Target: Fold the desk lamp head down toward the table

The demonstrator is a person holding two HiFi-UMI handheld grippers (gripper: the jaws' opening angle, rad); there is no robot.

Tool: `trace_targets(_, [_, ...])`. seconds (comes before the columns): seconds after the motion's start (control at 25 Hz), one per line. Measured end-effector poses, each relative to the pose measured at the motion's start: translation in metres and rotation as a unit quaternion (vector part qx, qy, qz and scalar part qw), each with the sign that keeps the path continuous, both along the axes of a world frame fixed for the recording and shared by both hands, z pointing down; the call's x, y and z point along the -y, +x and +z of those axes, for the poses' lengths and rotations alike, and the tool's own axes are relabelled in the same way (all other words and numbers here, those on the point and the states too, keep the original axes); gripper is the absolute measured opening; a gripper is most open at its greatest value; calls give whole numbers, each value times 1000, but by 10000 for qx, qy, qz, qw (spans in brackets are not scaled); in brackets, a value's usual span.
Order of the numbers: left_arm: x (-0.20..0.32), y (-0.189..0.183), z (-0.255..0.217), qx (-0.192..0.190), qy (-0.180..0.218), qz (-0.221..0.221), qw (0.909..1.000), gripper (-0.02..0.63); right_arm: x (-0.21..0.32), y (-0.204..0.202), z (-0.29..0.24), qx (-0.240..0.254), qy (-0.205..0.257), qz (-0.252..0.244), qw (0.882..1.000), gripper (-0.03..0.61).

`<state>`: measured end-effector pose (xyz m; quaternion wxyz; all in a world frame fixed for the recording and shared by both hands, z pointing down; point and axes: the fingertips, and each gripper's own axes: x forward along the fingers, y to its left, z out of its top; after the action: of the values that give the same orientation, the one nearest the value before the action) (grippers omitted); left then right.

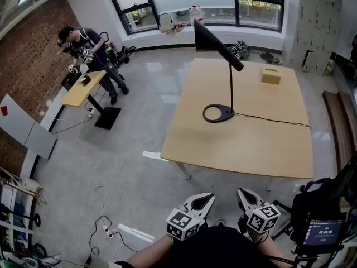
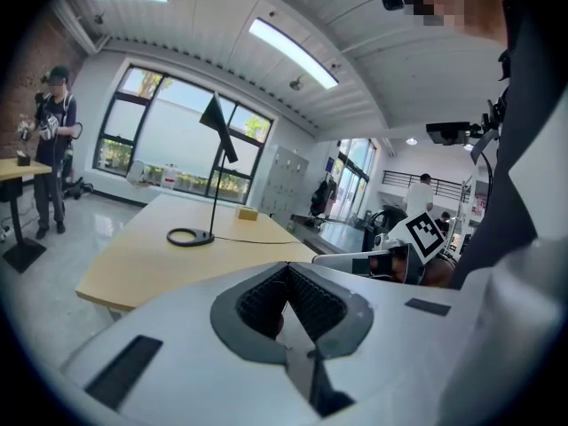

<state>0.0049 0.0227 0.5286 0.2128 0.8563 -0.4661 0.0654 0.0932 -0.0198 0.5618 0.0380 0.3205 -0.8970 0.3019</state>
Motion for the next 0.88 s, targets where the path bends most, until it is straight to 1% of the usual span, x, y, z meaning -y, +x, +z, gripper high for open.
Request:
trace_targets(0.16, [31, -13, 0, -96, 9, 185, 9998, 5, 26, -8, -3, -122, 39, 244, 9996, 5])
trace_targets(0.28, [56, -33, 0, -65, -25, 212, 9998, 5, 47, -20, -7, -196, 77, 395, 9990, 5])
trace_targets(0.4, [85, -56, -1, -137, -15, 218, 9997, 5, 72, -36, -9, -252, 90, 527, 9983, 5])
trace_targets(0.72, [147, -114, -13, -391, 236, 116, 9989, 5, 132, -62, -23, -452, 261, 922, 9944, 5])
trace_targets(0.88, [174, -137, -31, -506, 408, 69, 9979, 5, 162, -70, -40, -489, 438, 1109, 9917, 5])
